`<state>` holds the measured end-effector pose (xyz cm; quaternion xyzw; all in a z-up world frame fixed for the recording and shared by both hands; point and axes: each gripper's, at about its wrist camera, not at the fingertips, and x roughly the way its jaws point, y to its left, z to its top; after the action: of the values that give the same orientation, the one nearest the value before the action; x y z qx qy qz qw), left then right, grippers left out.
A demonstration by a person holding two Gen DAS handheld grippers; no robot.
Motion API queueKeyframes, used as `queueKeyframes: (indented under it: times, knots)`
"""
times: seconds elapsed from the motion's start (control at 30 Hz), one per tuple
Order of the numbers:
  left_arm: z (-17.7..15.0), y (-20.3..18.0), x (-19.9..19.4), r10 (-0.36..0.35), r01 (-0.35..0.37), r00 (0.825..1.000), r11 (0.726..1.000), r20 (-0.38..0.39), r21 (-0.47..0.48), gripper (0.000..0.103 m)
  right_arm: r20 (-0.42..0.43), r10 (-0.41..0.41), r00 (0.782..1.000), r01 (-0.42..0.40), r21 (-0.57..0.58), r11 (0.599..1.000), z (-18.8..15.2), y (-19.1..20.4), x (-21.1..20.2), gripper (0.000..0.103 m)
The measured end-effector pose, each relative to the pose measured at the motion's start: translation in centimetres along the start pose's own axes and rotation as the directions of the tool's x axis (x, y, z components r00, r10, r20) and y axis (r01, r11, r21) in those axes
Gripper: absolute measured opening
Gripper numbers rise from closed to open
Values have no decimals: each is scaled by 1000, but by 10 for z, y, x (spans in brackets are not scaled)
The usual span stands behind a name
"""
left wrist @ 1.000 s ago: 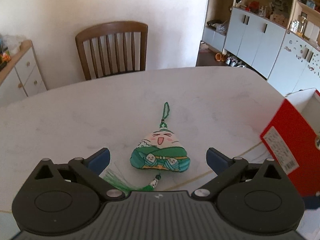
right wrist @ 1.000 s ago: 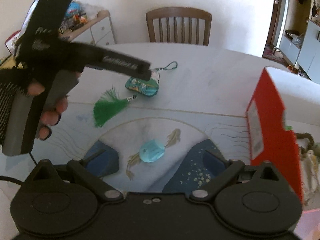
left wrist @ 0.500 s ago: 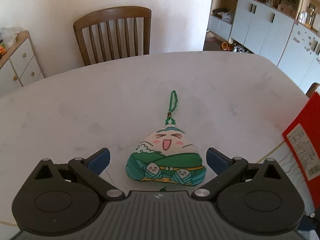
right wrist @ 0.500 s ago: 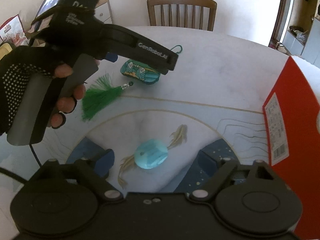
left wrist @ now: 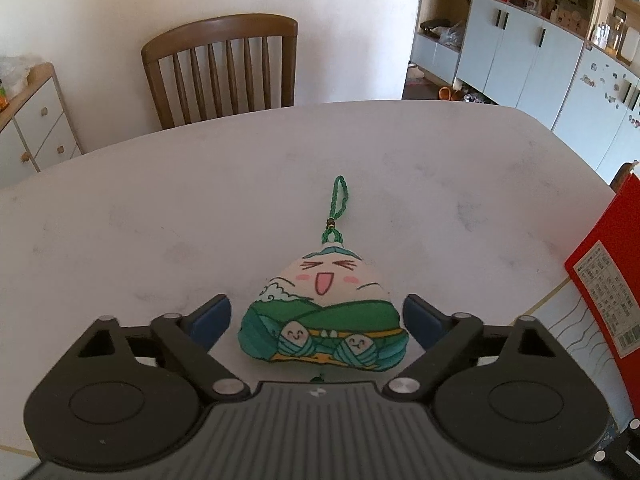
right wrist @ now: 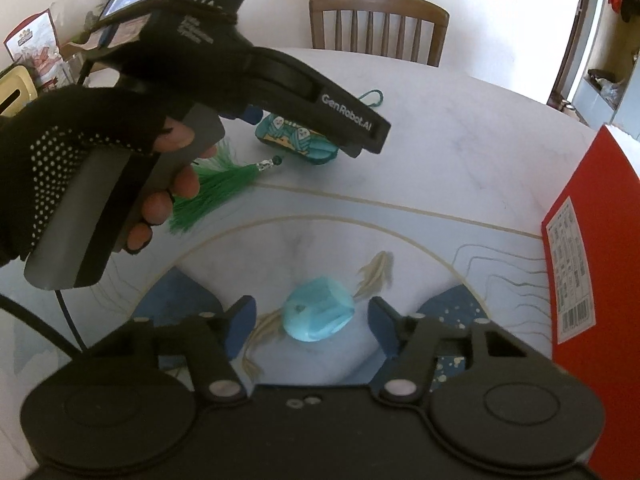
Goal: Organize objects
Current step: 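Grasp the green sachet with the left tool while the right tool grasps the teal ball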
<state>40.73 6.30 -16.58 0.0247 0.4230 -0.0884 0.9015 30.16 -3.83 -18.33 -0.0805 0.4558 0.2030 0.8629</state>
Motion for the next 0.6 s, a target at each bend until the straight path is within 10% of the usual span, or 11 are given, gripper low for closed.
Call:
queueKeyframes:
  times: [0.6]
  knots:
    - [1, 0, -19, 29, -29, 1000, 999, 10, -14, 73, 15, -14, 1000, 13, 25, 1000, -1, -3, -11, 37]
